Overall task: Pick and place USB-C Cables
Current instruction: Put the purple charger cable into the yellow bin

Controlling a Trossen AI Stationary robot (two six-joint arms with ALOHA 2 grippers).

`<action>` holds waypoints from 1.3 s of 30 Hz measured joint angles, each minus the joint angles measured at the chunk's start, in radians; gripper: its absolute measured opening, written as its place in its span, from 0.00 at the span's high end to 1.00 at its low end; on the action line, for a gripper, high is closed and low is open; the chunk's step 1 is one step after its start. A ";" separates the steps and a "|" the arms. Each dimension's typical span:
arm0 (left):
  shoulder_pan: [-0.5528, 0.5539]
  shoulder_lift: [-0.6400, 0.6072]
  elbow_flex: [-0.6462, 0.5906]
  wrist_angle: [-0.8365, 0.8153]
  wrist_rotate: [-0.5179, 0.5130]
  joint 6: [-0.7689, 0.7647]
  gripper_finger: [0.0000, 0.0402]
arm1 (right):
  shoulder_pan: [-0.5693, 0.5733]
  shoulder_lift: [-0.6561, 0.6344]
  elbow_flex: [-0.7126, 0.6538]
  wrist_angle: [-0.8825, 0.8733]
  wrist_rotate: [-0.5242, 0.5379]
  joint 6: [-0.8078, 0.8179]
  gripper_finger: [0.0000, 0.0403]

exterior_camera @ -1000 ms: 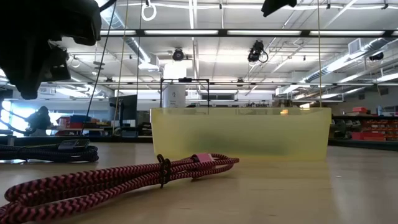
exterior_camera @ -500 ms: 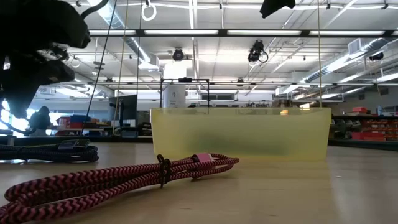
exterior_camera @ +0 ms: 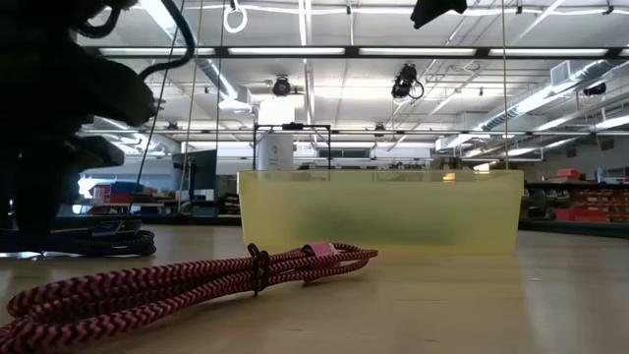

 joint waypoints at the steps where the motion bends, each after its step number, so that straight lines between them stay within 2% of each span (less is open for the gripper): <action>1: 0.002 0.009 0.000 0.004 -0.001 -0.015 0.60 | 0.000 0.000 0.000 0.000 0.000 0.000 0.69; 7: 0.025 0.043 0.003 0.014 -0.011 -0.124 0.62 | 0.000 0.000 0.000 0.000 0.000 0.000 0.69; 10: 0.044 0.044 0.003 0.010 -0.008 -0.174 0.73 | 0.000 0.000 0.000 -0.001 0.000 -0.001 0.69; 14: 0.077 0.040 0.007 0.009 0.012 -0.206 0.93 | 0.000 0.000 0.000 -0.001 0.000 -0.006 0.69; 19: 0.117 0.046 0.058 0.004 0.018 -0.171 0.95 | 0.000 0.000 0.000 -0.002 0.000 -0.009 0.69; 22: 0.143 0.045 0.144 -0.072 0.051 -0.128 0.95 | 0.000 0.000 0.000 -0.003 0.001 -0.011 0.69; 26: 0.171 0.045 0.317 -0.268 0.059 -0.037 0.95 | 0.000 0.000 0.000 -0.003 0.001 -0.020 0.69; 29: 0.200 0.045 0.453 -0.441 0.000 0.037 0.95 | 0.000 0.000 0.000 -0.002 0.001 -0.031 0.69; 32: 0.250 0.043 0.565 -0.551 -0.101 0.110 0.95 | 0.000 0.000 0.000 -0.002 0.003 -0.038 0.69; 36: 0.348 0.043 0.670 -0.575 -0.193 0.208 0.95 | 0.000 0.000 0.000 -0.001 0.003 -0.038 0.69; 39: 0.421 0.046 0.722 -0.548 -0.203 0.303 0.95 | 0.000 0.000 0.000 -0.001 0.003 -0.038 0.69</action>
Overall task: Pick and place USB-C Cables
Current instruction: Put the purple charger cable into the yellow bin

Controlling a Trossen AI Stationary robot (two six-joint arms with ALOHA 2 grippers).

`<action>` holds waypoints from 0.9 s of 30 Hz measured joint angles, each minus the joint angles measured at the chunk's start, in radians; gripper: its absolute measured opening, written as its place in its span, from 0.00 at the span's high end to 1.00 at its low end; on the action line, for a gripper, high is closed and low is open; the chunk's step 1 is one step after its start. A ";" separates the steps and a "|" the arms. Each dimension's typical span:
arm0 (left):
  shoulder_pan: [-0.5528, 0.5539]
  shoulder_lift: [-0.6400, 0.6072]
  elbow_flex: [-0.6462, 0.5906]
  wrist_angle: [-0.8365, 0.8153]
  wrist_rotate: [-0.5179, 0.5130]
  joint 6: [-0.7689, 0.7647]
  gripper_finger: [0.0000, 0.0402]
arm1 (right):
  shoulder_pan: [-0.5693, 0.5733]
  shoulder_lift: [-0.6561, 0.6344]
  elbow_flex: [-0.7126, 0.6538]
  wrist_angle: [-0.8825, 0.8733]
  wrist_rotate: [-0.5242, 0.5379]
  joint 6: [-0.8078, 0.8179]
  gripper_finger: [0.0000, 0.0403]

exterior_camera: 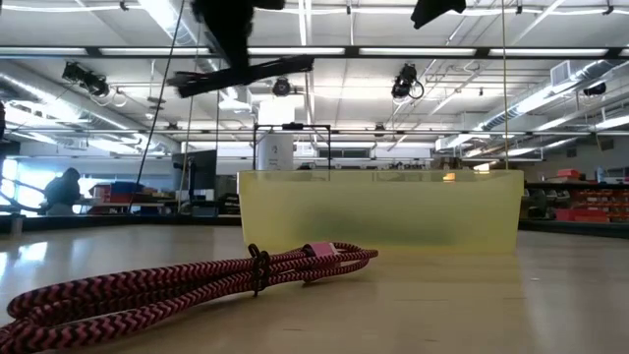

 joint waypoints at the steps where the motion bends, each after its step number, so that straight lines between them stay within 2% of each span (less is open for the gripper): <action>1: 0.022 0.002 0.011 0.018 -0.002 0.034 0.95 | 0.000 0.000 0.000 0.000 0.000 -0.003 0.69; 5: 0.104 0.004 0.015 0.111 0.000 0.156 0.95 | -0.001 0.000 0.000 0.001 0.002 -0.023 0.69; 10: 0.183 0.005 -0.008 0.219 0.001 0.230 0.95 | -0.014 0.000 0.000 0.010 0.008 -0.026 0.69; 15: 0.224 0.051 -0.018 0.242 0.015 0.279 0.95 | -0.033 0.000 0.000 0.024 0.008 -0.025 0.69; 21: 0.223 0.168 -0.018 0.324 0.159 0.336 0.95 | -0.055 0.000 0.000 0.062 0.007 -0.025 0.69; 27: 0.170 0.245 -0.018 0.451 0.245 0.363 0.95 | -0.075 0.000 0.000 0.061 0.008 -0.015 0.69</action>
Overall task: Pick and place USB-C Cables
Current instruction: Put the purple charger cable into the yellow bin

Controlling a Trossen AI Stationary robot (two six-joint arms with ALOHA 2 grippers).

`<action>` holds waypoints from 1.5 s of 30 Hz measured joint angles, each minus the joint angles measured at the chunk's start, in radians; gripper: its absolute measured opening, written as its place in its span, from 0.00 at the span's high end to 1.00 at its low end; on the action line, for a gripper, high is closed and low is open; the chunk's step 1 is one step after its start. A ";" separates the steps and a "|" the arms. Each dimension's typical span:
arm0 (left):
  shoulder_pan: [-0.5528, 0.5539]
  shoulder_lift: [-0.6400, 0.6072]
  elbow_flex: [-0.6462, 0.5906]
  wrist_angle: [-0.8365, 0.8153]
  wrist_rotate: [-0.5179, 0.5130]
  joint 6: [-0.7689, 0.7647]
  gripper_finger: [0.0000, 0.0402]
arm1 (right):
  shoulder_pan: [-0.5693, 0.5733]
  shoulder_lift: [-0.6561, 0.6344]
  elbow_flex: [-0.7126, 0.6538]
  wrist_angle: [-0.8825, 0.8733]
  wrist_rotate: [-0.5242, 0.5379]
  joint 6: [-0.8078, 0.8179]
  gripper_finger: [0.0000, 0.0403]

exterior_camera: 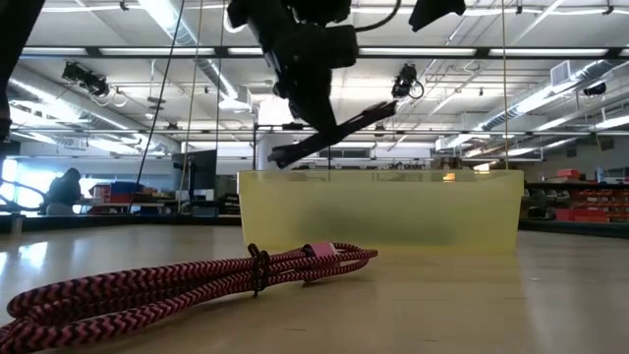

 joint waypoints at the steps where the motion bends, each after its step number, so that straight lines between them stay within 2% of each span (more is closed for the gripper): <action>1: -0.008 0.009 0.000 0.020 0.004 0.005 0.95 | -0.003 0.000 0.000 0.000 0.000 0.000 0.69; 17: 0.003 0.104 0.002 0.165 0.041 0.087 0.95 | -0.018 -0.001 0.000 0.013 -0.004 0.047 0.69; 29: 0.030 0.183 0.002 0.200 0.094 0.155 0.95 | -0.018 -0.001 0.000 0.016 -0.003 0.053 0.69; 45: 0.031 0.251 0.001 0.250 0.125 0.159 0.95 | -0.021 -0.001 0.000 0.022 -0.001 0.048 0.69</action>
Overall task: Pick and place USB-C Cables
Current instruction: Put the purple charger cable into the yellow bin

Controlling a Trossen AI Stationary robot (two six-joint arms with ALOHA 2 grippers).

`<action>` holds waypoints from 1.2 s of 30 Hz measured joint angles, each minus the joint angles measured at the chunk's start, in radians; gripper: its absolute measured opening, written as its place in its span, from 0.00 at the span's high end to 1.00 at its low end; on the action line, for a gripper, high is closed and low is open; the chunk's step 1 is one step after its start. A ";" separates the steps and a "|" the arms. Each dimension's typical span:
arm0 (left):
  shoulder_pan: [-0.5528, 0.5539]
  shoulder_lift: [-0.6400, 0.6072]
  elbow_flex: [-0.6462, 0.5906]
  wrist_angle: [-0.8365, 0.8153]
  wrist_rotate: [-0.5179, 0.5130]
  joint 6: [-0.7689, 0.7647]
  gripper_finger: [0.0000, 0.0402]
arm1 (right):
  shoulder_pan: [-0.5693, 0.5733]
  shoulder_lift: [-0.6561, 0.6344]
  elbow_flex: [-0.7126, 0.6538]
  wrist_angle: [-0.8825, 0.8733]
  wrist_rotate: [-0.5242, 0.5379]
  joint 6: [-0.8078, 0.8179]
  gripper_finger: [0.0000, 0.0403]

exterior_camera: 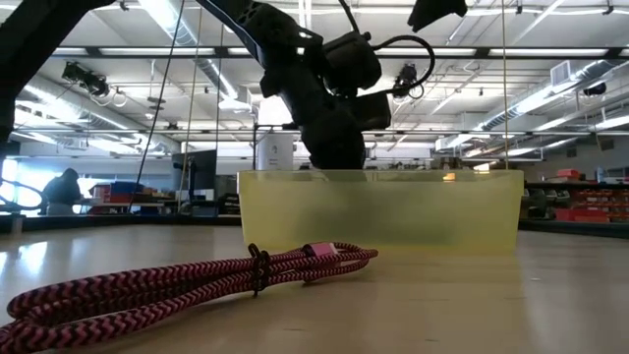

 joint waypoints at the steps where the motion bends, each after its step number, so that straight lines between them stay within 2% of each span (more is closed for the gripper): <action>1: 0.000 0.000 0.000 0.001 0.000 0.000 0.95 | 0.000 0.000 0.000 0.000 0.000 -0.003 0.69; 31: -0.002 0.052 0.001 0.035 -0.016 -0.031 0.95 | 0.000 0.001 0.000 0.000 -0.007 -0.033 0.69; 36: -0.002 0.056 -0.001 0.034 -0.020 -0.031 0.81 | 0.000 0.001 0.000 -0.001 -0.008 -0.034 0.69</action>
